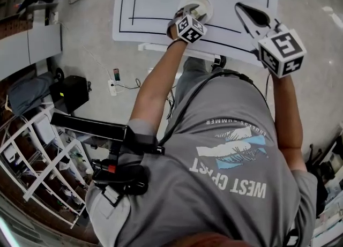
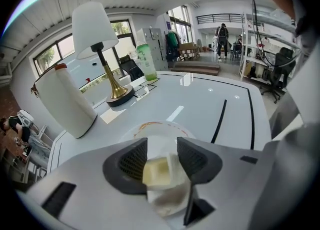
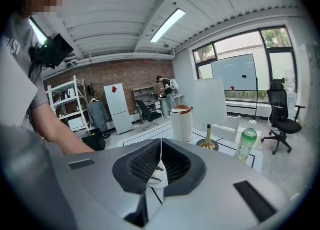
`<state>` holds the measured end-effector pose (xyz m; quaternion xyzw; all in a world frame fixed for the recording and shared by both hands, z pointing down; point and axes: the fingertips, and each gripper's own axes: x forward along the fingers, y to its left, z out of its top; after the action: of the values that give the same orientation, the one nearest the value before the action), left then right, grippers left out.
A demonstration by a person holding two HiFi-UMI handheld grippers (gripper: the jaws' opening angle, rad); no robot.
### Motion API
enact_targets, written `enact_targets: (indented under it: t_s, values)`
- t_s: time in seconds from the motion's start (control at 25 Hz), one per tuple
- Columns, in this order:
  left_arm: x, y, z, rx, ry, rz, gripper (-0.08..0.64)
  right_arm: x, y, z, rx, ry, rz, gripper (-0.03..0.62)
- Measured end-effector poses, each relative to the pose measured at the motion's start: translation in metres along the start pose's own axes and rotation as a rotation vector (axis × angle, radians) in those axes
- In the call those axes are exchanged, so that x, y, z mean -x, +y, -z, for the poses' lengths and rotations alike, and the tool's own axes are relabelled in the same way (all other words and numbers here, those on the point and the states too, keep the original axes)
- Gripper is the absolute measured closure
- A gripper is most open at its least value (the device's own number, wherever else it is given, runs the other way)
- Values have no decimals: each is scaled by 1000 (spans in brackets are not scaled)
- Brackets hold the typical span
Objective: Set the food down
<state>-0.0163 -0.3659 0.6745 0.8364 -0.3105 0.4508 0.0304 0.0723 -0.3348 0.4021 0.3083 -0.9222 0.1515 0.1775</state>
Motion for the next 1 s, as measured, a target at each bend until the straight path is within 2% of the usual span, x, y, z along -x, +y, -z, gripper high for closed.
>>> enact_targets:
  t_s: [0.16, 0.56, 0.76, 1.0]
  values:
    - [3, 2, -1, 33, -10, 8, 387, 3, 0, 3, -2, -6, 5, 584]
    - [37, 25, -24, 90, -97, -68, 386, 8, 10, -3, 13, -27, -15, 584]
    - [76, 41, -52, 114, -195, -127, 387, 16, 19, -8, 19, -51, -27, 584]
    - [141, 60, -96, 164, -368, -200, 387, 27, 31, -15, 32, -84, -50, 584]
